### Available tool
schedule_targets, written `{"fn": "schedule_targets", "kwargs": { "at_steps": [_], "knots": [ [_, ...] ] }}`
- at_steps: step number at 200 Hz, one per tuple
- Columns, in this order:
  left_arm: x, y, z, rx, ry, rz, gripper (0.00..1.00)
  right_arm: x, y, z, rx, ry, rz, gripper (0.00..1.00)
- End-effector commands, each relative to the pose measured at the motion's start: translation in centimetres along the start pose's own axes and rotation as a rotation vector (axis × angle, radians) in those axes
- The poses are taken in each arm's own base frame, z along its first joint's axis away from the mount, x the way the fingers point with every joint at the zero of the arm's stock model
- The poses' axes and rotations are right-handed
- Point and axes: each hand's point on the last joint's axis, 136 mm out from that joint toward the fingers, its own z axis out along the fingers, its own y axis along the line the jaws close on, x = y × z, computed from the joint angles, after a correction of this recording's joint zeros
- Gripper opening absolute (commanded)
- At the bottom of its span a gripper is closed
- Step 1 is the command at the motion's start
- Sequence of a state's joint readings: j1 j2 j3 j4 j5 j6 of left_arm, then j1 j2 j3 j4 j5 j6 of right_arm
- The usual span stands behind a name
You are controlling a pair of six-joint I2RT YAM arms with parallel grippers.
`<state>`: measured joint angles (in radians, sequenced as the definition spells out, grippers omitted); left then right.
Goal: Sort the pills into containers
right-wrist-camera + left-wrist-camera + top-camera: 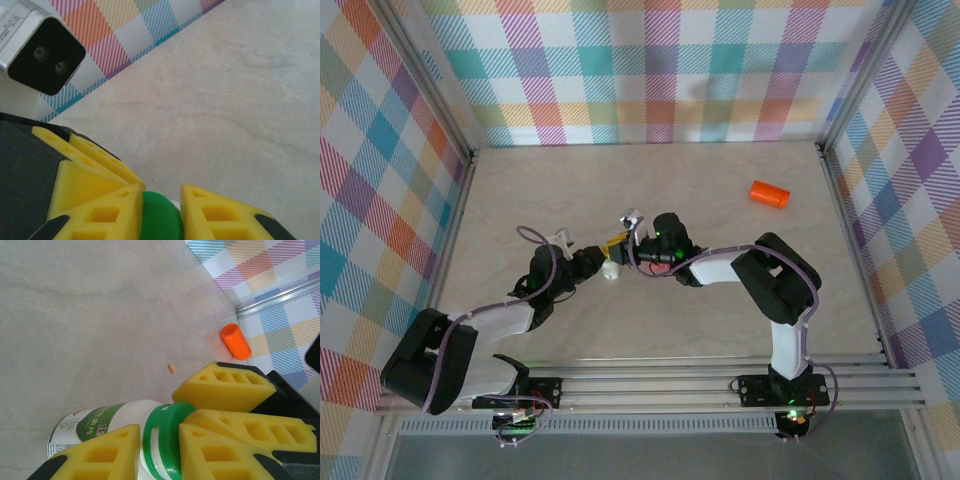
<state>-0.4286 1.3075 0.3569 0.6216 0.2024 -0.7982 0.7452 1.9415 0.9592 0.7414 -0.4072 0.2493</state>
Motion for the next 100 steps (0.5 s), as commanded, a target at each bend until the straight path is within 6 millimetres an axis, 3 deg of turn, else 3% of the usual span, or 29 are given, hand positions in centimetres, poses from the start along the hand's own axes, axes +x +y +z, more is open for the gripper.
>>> {"fn": "schedule_targets", "kwargs": {
  "at_steps": [1,35,84,100],
  "knots": [
    [7.1,8.2,-0.7,-0.260,0.225,-0.066,0.23,13.7,-3.9,-1.7,0.187,0.397,0.237,0.25],
    [7.9,9.1,-1.0,-0.284,0.231,-0.044,0.18,12.8,-3.7,-1.7,0.189,0.379,0.285,0.25],
    [5.9,7.6,-1.7,-0.294,0.198,0.029,0.16,9.4,-3.5,-1.9,0.219,0.333,0.324,0.27],
    [5.6,7.2,-1.8,-0.296,0.198,0.033,0.20,8.5,-3.3,-1.9,0.223,0.317,0.337,0.29]
  ]
}}
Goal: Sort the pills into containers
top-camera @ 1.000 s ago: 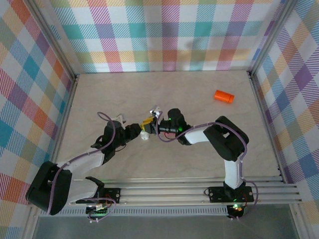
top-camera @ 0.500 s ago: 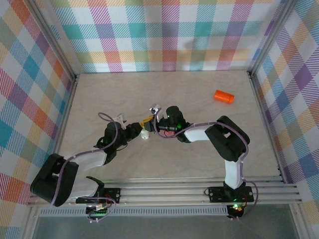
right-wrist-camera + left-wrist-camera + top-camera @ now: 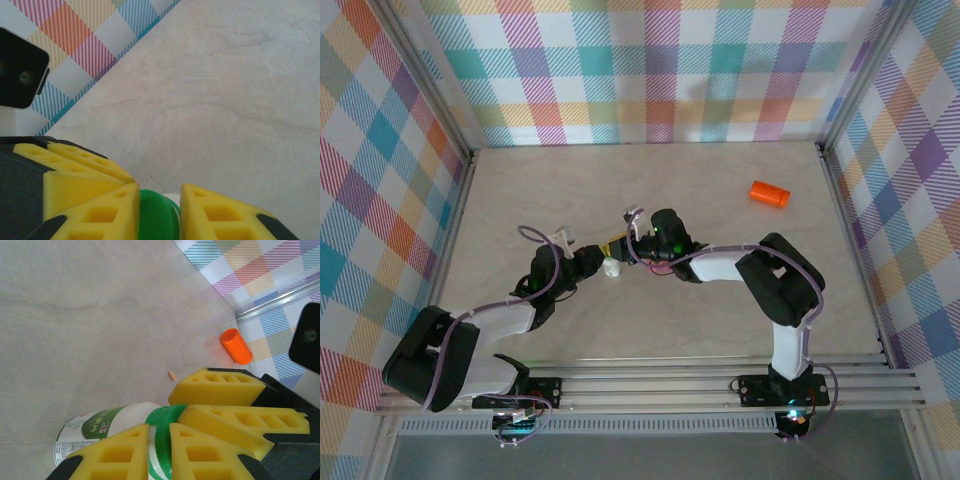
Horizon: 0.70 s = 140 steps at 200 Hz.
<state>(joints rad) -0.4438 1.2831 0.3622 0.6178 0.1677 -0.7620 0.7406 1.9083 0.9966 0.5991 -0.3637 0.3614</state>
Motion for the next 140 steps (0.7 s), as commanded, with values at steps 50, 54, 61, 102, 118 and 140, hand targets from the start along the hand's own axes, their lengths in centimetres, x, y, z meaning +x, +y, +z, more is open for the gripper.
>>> {"fn": "schedule_targets", "kwargs": {
  "at_steps": [50,54,61,102,118,140],
  "knots": [
    [3.5,5.8,-2.4,-0.313,0.165,0.016,0.33,5.8,-3.5,-1.2,0.183,0.230,0.206,0.30],
    [3.2,5.5,-2.4,-0.309,0.158,0.020,0.33,5.6,-3.4,-1.2,0.185,0.227,0.209,0.30],
    [2.6,5.1,-2.5,-0.304,0.147,0.022,0.33,5.1,-3.4,-1.3,0.188,0.218,0.206,0.31],
    [-0.6,2.4,-4.0,-0.288,0.071,0.062,0.37,2.3,-2.8,-1.7,0.197,0.196,0.160,0.38],
    [-1.7,1.6,-5.0,-0.292,0.042,0.090,0.39,1.4,-2.3,-1.8,0.198,0.199,0.129,0.47],
    [-2.8,1.2,-6.7,-0.318,0.007,0.127,0.40,0.0,-1.6,-2.3,0.198,0.205,0.087,0.63]
  ]
}}
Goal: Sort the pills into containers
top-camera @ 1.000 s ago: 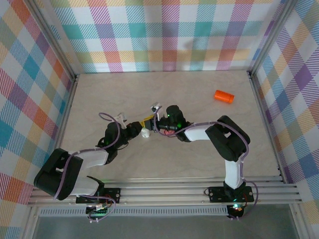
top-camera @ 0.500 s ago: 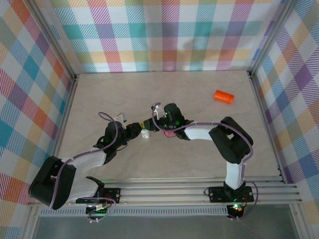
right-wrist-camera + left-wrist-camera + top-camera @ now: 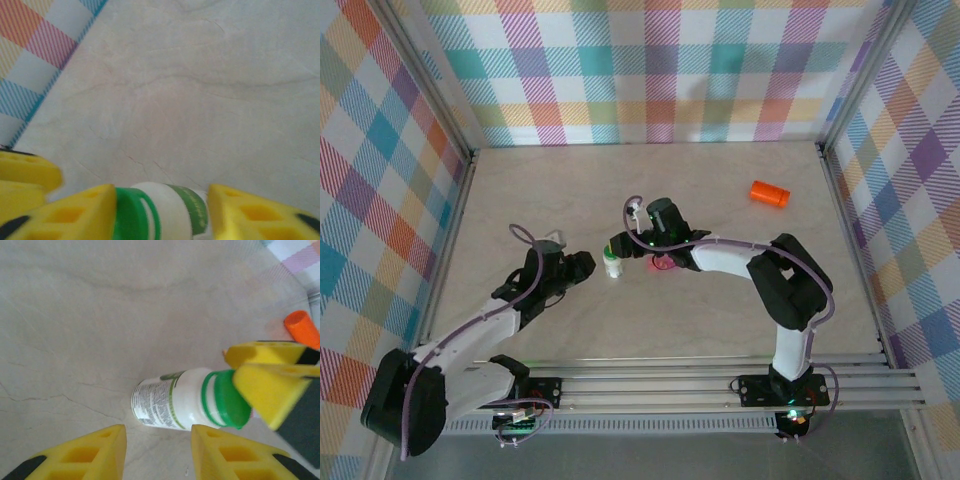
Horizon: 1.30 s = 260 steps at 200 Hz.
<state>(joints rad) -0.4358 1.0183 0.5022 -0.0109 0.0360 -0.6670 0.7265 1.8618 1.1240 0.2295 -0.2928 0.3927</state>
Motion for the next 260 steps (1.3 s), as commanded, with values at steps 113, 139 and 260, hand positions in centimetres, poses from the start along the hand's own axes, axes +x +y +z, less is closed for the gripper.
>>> {"fn": "schedule_targets", "kwargs": {
  "at_steps": [113,139,260],
  "knots": [
    [-3.3,2.2,-7.0,-0.154,-0.172,0.101,0.68,2.4,2.0,0.6,0.254,0.282,-0.316,0.85],
    [-3.3,2.5,-7.6,-0.161,-0.182,0.114,0.76,3.0,1.2,1.6,0.302,0.327,-0.337,0.85],
    [-2.7,4.5,-9.1,-0.148,-0.293,0.111,0.83,-0.8,2.9,0.7,0.291,0.269,-0.373,0.37]
  ]
}}
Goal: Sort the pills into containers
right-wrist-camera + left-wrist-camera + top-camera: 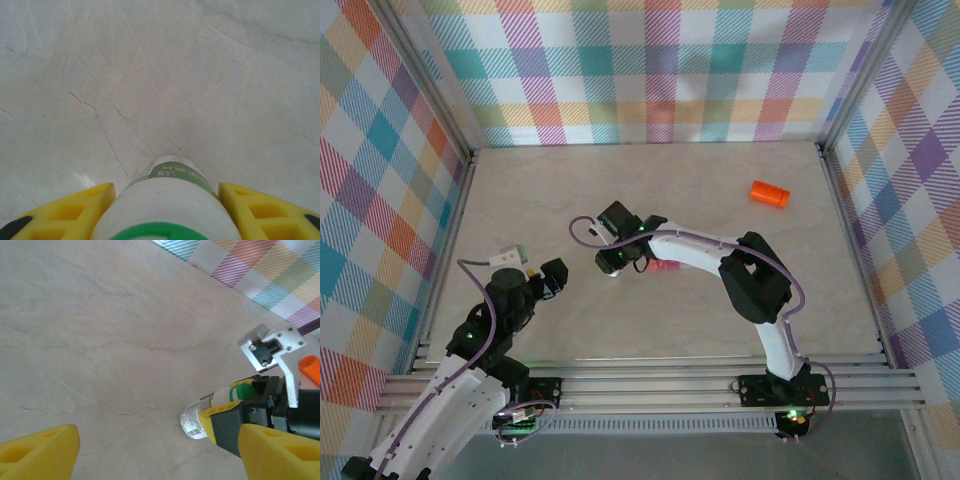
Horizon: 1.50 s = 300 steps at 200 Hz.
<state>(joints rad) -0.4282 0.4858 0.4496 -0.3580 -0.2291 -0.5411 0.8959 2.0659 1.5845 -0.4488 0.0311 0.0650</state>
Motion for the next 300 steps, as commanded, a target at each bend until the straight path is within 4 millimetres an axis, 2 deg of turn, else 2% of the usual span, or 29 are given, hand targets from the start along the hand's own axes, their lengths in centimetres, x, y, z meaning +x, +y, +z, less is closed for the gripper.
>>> {"fn": "schedule_targets", "kwargs": {
  "at_steps": [1,21,30,46,82,97,114,148,152,172,205,254,300],
  "knots": [
    [0.2,1.0,0.2,-0.034,-0.013,0.008,0.83,-3.7,-0.5,-4.6,0.007,-0.111,-0.012,0.37],
    [0.4,0.9,0.5,-0.026,-0.009,0.007,0.83,-5.5,-3.9,-7.0,0.085,-0.164,-0.015,0.38],
    [0.4,0.8,0.5,-0.019,-0.008,0.006,0.83,-6.3,-6.1,-8.0,0.131,-0.190,-0.011,0.38],
    [0.4,0.5,0.7,-0.009,-0.002,0.007,0.83,-7.1,-11.1,-9.2,0.198,-0.222,0.038,0.37],
    [0.6,0.1,1.0,0.011,0.004,0.007,0.83,-7.6,-21.8,-9.9,0.358,-0.241,0.107,0.37],
    [0.8,0.1,1.1,0.010,0.013,0.013,0.83,-7.9,-25.0,-10.0,0.393,-0.245,0.133,0.36],
    [1.0,0.2,1.3,0.006,0.022,0.016,0.83,-8.2,-27.8,-10.1,0.415,-0.248,0.140,0.37],
    [1.8,0.6,1.7,-0.009,0.050,0.024,0.83,-8.1,-31.6,-8.9,0.447,-0.235,0.143,0.37],
    [1.2,0.1,1.8,0.009,0.025,0.017,0.83,-8.2,-31.9,-8.8,0.448,-0.239,0.142,0.37],
    [1.3,0.0,2.1,0.014,0.028,0.017,0.83,-8.1,-33.7,-8.3,0.466,-0.261,0.155,0.37],
    [1.8,0.1,2.5,0.015,0.034,0.019,0.83,-7.1,-36.5,-6.9,0.482,-0.258,0.206,0.38],
    [2.4,-0.1,3.1,0.018,0.067,0.026,0.83,-5.6,-38.7,-5.4,0.474,-0.254,0.283,0.40],
    [2.5,-0.1,3.3,0.022,0.069,0.020,0.83,-4.9,-39.2,-4.4,0.458,-0.252,0.321,0.42]
  ]
}}
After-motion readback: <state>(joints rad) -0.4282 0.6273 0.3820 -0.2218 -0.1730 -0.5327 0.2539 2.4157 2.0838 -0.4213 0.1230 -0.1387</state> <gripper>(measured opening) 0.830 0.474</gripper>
